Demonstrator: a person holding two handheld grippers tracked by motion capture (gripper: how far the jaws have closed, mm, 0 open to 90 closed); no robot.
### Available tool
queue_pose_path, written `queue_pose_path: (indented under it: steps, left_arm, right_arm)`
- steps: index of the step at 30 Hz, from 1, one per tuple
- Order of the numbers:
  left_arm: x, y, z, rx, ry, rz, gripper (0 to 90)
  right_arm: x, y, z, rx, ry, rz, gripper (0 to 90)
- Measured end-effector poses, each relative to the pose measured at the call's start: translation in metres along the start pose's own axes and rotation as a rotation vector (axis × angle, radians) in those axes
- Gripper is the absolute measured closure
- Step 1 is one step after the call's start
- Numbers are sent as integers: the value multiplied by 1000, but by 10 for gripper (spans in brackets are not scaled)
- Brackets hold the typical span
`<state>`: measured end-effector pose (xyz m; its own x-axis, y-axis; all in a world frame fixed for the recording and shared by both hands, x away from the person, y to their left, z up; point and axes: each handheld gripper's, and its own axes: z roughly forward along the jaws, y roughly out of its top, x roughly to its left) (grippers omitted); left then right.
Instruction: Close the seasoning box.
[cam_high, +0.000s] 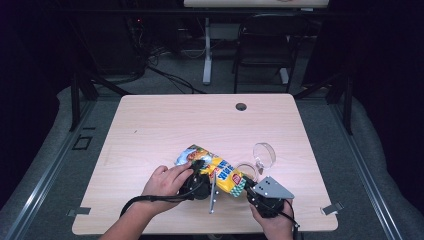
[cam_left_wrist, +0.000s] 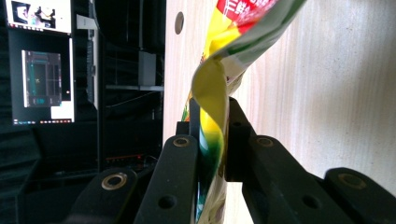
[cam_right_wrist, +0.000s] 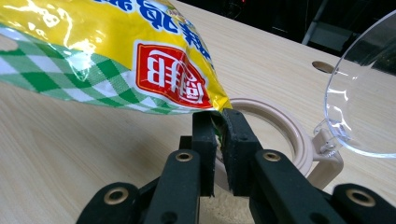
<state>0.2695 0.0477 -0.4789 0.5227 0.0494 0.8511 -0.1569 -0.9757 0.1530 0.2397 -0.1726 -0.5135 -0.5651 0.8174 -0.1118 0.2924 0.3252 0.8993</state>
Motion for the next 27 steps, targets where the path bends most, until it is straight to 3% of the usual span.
queue_pose_path:
  steps: [12, 17, 27]
  left_arm:
    - [-3, -7, 3, -20, -21, -43, 857]
    - [-3, -8, 3, -23, -20, -41, 857]
    - [-5, -8, 6, -30, -36, -57, 857]
  right_arm:
    - [0, 0, -1, -17, -2, 8, 825]
    - [-2, 0, 0, -24, 1, 20, 806]
    - [-3, -1, 0, -27, -3, 37, 707]
